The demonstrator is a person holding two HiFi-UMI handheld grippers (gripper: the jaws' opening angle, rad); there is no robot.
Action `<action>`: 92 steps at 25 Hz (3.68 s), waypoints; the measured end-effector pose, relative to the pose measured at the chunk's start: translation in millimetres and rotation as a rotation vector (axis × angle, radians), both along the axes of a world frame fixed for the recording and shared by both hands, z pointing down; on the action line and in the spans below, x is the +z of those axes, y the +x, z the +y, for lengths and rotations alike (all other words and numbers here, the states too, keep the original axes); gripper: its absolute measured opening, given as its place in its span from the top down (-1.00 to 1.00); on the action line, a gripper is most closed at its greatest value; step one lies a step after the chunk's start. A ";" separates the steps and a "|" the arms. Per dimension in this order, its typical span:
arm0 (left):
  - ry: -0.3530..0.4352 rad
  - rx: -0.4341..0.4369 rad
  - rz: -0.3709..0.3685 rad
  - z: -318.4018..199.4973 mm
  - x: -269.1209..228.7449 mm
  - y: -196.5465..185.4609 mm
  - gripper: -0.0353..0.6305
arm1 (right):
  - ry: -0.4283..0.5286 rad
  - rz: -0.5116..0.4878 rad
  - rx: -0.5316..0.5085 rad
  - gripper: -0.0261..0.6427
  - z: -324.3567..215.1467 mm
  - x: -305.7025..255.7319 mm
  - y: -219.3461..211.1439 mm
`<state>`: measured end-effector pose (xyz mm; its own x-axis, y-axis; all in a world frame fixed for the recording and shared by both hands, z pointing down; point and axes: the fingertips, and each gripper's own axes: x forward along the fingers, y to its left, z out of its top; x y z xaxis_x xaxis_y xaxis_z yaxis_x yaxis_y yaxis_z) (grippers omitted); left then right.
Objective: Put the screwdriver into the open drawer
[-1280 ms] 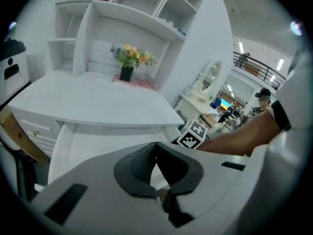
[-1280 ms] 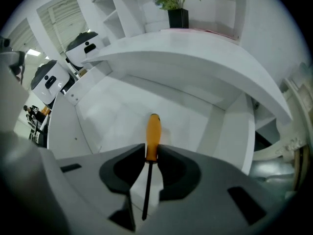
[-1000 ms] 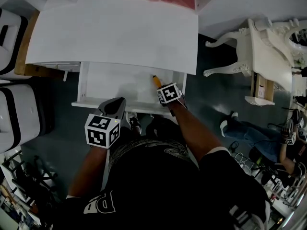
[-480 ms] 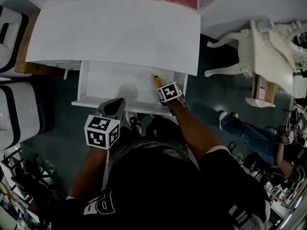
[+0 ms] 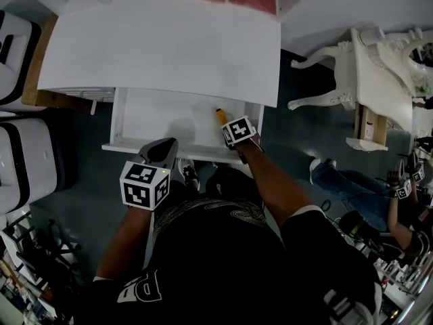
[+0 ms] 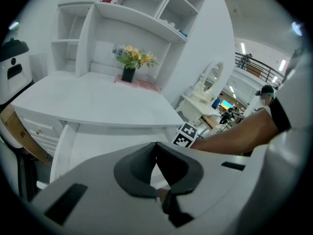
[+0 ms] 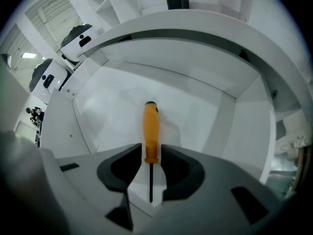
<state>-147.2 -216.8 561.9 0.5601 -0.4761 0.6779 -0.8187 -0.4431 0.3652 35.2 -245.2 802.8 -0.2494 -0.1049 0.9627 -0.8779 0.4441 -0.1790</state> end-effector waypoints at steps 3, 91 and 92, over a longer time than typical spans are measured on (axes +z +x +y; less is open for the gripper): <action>0.008 0.004 0.002 0.3 -2.5 0.1 0.85 | 0.010 -0.001 0.000 0.53 -0.5 -4.3 -0.6; 0.304 -0.068 0.103 206.8 -136.0 184.3 0.85 | 0.701 -0.694 -0.017 0.90 220.7 -371.4 106.8; 0.302 -0.076 0.101 211.1 -135.6 184.6 0.85 | 0.696 -0.697 -0.015 0.90 223.4 -369.8 108.8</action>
